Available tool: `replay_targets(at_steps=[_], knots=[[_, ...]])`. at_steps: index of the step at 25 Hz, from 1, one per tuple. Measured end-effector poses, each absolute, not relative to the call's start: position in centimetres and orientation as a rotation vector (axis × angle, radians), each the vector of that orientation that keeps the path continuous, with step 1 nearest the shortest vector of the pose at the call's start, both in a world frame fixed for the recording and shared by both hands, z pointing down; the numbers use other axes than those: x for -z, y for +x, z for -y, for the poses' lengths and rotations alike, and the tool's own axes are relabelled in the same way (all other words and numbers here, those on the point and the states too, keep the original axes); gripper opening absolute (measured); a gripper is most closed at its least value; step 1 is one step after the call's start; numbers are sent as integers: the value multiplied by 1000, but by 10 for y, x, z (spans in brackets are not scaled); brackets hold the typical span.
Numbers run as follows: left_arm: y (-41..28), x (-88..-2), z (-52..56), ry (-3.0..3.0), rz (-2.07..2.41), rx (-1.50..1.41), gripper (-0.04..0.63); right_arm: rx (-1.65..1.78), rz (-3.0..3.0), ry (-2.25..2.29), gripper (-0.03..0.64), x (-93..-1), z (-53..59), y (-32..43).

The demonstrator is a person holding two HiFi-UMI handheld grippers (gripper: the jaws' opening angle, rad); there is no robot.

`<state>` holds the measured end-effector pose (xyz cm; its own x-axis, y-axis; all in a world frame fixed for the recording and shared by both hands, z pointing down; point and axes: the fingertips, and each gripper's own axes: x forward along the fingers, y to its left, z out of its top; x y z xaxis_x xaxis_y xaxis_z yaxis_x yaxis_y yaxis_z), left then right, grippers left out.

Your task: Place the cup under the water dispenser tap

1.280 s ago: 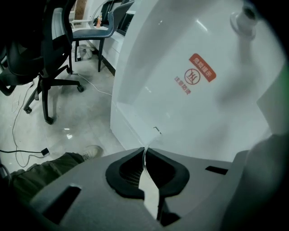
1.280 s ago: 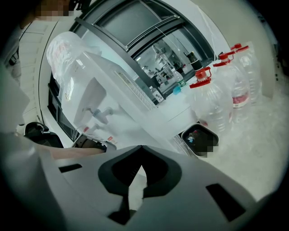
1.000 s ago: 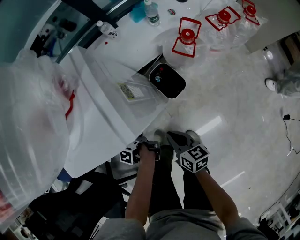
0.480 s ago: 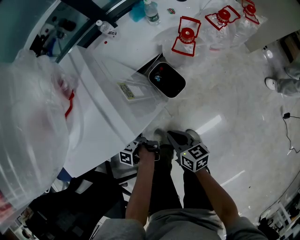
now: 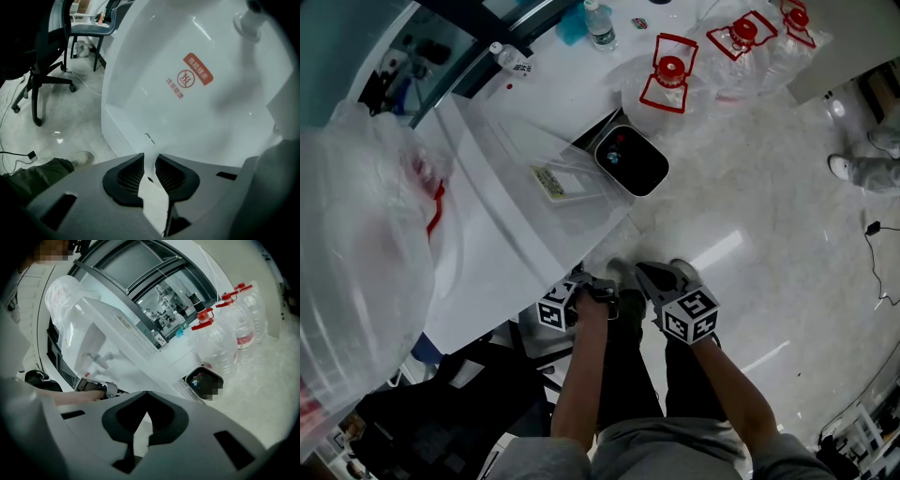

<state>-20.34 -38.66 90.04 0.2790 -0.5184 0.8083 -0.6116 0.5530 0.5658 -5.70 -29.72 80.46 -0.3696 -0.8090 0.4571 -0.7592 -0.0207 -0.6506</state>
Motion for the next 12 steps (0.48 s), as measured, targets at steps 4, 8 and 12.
replay_targets(at_steps=[4,8,12], knots=[[-204,-901,386,1083,1364,-77,92,1368,-2151,-1734,11,-806,296,-55],[-205,-902,384,1082,1369,-77,97,1364,-2152,-1729,11,-805,295,-56],[-207,-898,383,1084,1370,-73,98,1361,-2159,-1725,11,-803,295,-58]])
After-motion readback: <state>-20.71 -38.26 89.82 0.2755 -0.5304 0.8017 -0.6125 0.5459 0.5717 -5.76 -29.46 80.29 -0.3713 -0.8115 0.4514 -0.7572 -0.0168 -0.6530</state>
